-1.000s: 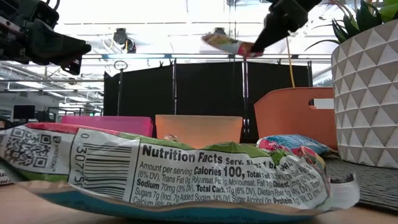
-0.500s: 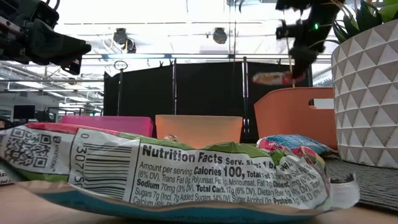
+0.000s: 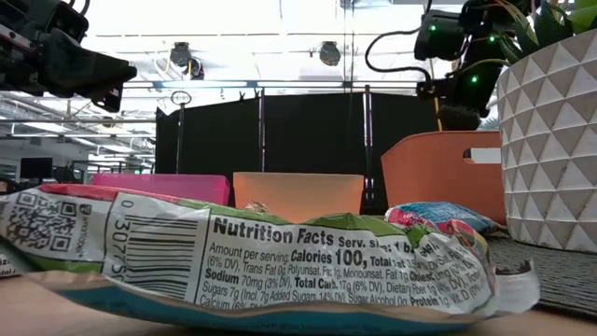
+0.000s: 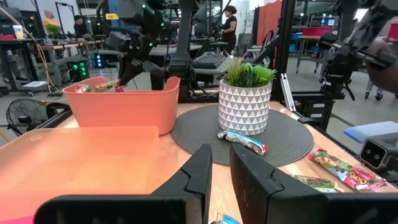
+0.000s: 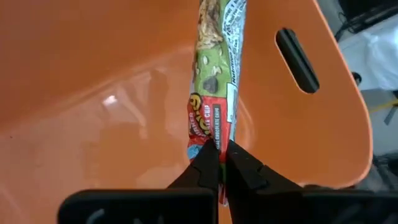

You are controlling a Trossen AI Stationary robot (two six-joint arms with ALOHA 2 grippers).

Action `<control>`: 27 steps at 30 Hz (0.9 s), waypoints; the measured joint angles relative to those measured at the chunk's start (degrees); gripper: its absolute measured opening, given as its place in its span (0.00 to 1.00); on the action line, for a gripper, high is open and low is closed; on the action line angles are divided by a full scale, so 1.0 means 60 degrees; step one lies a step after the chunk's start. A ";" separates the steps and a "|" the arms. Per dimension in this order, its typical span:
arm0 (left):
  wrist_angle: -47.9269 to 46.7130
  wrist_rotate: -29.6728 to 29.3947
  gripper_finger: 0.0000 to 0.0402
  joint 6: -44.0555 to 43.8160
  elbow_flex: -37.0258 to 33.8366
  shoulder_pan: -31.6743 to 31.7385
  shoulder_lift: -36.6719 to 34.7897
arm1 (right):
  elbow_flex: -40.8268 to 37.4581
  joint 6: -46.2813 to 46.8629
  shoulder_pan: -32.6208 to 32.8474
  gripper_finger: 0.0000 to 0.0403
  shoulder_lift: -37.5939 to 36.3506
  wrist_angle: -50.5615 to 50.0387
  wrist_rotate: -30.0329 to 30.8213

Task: Pick and place Granola Bars by type
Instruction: Put the top red granola bar into the right orange bin

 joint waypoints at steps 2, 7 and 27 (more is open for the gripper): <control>-0.0002 0.0002 0.16 0.0002 0.0000 0.0000 -0.0002 | -0.0045 -0.0037 -0.0007 0.00 -0.0222 -0.0067 0.0078; 0.0002 0.0000 0.16 0.0000 0.0000 0.0000 -0.0002 | -0.0050 -0.0048 -0.0188 0.00 -0.1169 -0.0593 0.0115; -0.0002 0.0004 0.16 0.0000 0.0000 -0.0001 0.0000 | -0.0828 -0.0533 -0.0561 0.00 -0.5994 -0.0019 -0.0023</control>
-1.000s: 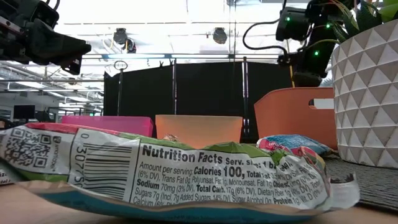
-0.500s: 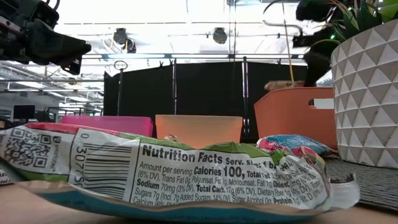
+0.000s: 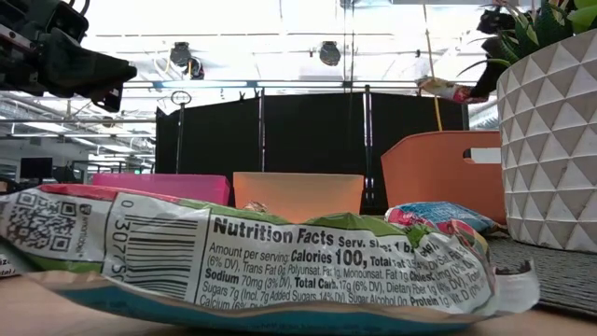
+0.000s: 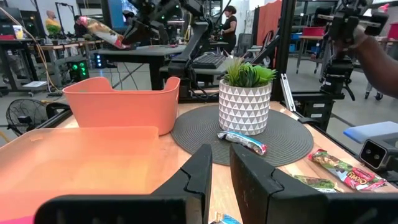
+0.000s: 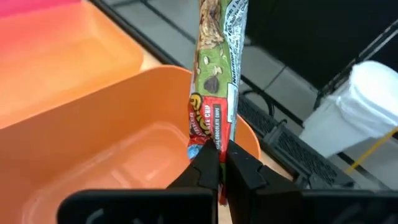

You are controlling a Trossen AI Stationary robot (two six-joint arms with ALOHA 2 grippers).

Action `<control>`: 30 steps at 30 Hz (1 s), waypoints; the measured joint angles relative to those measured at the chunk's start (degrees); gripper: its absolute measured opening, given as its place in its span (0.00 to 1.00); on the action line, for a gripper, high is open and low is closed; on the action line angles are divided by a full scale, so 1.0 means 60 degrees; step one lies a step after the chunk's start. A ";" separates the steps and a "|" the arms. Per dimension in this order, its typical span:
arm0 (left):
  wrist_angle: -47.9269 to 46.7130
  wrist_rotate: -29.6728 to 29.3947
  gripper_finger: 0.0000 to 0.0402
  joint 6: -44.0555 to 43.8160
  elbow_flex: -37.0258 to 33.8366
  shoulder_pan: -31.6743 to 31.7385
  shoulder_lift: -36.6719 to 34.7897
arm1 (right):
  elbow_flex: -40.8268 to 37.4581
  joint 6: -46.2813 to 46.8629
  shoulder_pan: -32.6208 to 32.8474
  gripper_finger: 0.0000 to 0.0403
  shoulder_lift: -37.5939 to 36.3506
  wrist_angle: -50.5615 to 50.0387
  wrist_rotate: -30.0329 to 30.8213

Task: Pick and place Granola Bars by type
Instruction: Put the top red granola bar into the right orange bin

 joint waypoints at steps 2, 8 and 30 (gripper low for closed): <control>0.0004 -0.0004 0.16 0.0000 0.0000 -0.0001 0.0000 | -0.0330 -0.0147 0.0000 0.00 -0.0499 0.0140 -0.0401; 0.0002 -0.0004 0.16 0.0000 0.0000 0.0001 -0.0002 | -0.0281 -0.0131 0.0000 0.00 -0.1646 0.0708 -0.1140; 0.0004 -0.0001 0.16 0.0000 0.0000 0.0003 0.0000 | -0.4575 0.0334 0.0004 0.00 -0.2558 0.8516 -0.3917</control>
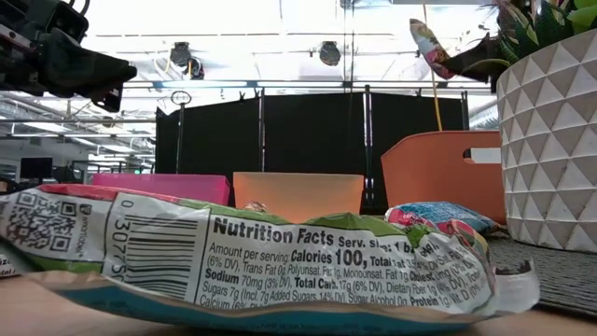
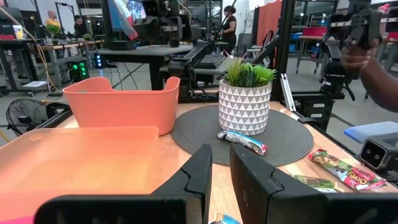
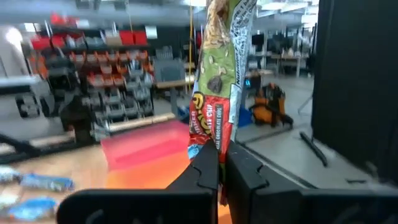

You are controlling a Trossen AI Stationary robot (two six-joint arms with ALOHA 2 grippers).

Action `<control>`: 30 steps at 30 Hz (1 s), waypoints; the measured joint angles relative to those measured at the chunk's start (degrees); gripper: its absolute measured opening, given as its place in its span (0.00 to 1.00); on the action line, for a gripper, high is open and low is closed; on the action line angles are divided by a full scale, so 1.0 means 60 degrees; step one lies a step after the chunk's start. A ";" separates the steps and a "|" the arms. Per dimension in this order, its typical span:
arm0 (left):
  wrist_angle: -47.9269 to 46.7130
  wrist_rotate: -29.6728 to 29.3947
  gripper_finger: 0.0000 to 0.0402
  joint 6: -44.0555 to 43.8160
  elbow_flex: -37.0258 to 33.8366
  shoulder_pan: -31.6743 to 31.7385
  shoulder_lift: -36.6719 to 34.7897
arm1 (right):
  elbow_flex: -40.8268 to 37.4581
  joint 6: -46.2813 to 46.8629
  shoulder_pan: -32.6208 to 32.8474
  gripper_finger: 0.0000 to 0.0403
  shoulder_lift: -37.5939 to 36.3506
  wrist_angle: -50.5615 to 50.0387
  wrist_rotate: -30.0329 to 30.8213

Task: Pick and place Granola Bars by type
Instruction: Put the top red granola bar into the right orange bin

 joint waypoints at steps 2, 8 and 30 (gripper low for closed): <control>-0.0001 -0.0003 0.16 0.0000 0.0000 -0.0003 0.0000 | -0.0300 0.0524 0.0000 0.00 0.0000 0.0147 0.0007; -0.0002 -0.0003 0.16 0.0000 0.0002 -0.0002 0.0000 | 0.0282 0.1264 0.0000 0.00 0.0325 -0.2189 0.0634; 0.0000 -0.0003 0.16 0.0000 0.0000 0.0000 -0.0004 | 0.3937 0.1021 -0.0003 0.00 0.6554 -0.7511 0.0748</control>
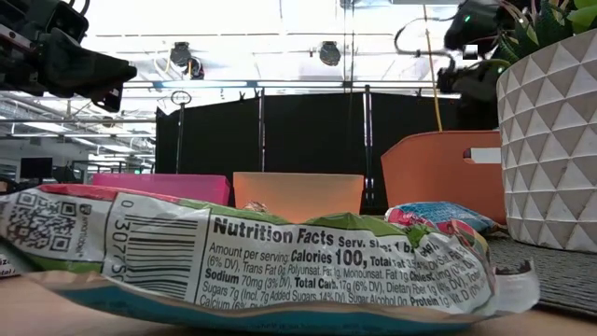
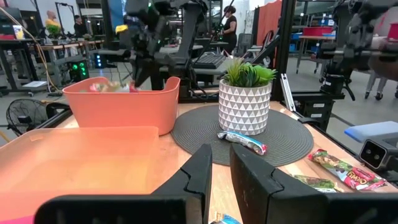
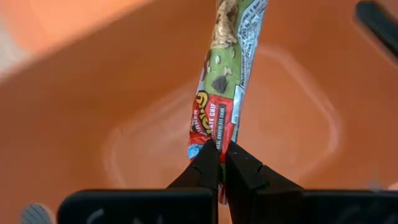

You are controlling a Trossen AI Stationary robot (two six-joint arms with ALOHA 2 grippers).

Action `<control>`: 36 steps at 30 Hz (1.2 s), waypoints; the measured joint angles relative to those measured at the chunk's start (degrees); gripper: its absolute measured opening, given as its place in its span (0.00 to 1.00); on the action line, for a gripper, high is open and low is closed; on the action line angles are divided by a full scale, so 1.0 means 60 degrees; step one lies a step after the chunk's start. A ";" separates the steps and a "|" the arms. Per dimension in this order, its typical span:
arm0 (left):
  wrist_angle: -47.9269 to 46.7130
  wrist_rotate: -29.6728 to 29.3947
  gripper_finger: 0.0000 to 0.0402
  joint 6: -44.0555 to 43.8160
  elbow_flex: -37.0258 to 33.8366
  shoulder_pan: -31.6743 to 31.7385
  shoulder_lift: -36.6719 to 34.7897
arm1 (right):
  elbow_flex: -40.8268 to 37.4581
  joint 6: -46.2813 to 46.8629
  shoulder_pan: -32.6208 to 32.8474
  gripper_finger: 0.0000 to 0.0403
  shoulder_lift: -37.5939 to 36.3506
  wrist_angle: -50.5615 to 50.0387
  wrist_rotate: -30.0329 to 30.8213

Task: Pick and place Granola Bars by type
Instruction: Put the top red granola bar into the right orange bin

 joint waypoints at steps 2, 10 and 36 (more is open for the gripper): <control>0.0000 0.0000 0.16 0.0000 0.0000 0.0000 0.0003 | 0.0000 -0.0060 -0.0001 0.00 0.0389 0.0010 0.0013; 0.0000 0.0000 0.16 0.0000 0.0000 -0.0002 0.0003 | 0.0000 -0.0176 -0.0001 0.04 0.0819 0.0471 0.0025; 0.0000 0.0001 0.16 0.0000 0.0001 -0.0001 0.0001 | 0.1061 -0.1054 0.2159 0.19 0.0609 0.4044 -0.1635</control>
